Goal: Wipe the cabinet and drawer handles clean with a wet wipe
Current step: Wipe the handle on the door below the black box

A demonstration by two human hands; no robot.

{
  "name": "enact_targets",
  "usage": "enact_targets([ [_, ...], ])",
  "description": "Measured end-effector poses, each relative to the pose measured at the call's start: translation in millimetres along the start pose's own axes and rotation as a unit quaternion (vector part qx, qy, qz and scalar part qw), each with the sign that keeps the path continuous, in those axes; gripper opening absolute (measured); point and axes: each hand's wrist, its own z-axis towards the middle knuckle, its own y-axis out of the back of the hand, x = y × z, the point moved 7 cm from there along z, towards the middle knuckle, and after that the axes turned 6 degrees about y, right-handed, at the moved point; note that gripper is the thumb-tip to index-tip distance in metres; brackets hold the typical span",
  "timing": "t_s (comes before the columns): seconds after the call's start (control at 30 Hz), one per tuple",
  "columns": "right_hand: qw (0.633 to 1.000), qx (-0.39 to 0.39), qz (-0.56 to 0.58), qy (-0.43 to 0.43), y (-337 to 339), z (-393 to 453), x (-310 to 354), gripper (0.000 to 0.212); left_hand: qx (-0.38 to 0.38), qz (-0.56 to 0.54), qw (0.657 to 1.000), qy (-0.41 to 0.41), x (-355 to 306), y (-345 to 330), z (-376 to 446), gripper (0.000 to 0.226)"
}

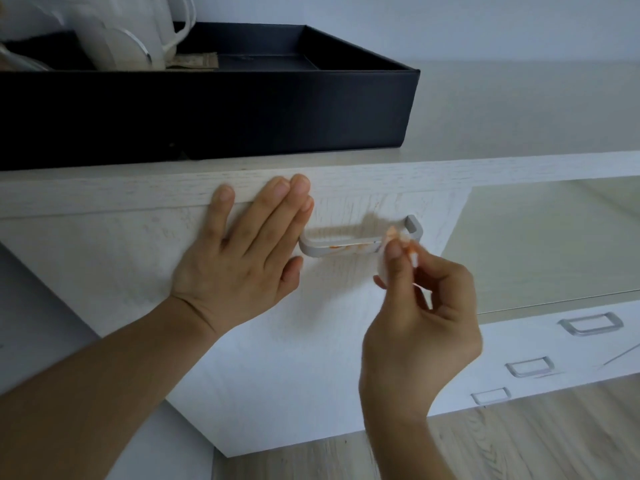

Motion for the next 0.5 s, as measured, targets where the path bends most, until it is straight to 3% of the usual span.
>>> enact_targets([
  [0.17, 0.999, 0.052, 0.003, 0.005, -6, -6, 9, 0.007, -0.004, -0.001, 1.0, 0.001, 1, 1, 0, 0.068],
  [0.3, 0.999, 0.017, 0.035, -0.038, 1, 7, 3, 0.013, -0.005, 0.002, 1.0, 0.003, 0, 2, 0, 0.069],
  [0.5, 0.996, 0.035, -0.04, 0.075, -4, 1, 13, 0.006, -0.002, 0.008, 1.0, 0.0, 1, 2, 0, 0.07],
])
